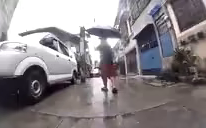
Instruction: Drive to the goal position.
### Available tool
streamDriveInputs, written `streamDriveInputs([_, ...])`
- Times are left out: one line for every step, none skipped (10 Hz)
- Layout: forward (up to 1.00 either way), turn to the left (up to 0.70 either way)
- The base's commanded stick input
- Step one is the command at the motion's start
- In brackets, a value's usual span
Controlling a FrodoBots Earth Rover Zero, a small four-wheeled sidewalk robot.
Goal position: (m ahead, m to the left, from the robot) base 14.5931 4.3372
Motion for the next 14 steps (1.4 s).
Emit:
streamDriveInputs([0.99,0.0])
streamDriveInputs([0.99,0.0])
streamDriveInputs([0.99,0.0])
streamDriveInputs([0.99,0.0])
streamDriveInputs([0.99,0.0])
streamDriveInputs([0.99,0.0])
streamDriveInputs([0.99,0.0])
streamDriveInputs([0.99,0.0])
streamDriveInputs([0.99,0.0])
streamDriveInputs([0.99,-0.39])
streamDriveInputs([0.99,-0.28])
streamDriveInputs([0.99,0.0])
streamDriveInputs([0.99,0.0])
streamDriveInputs([0.99,0.0])
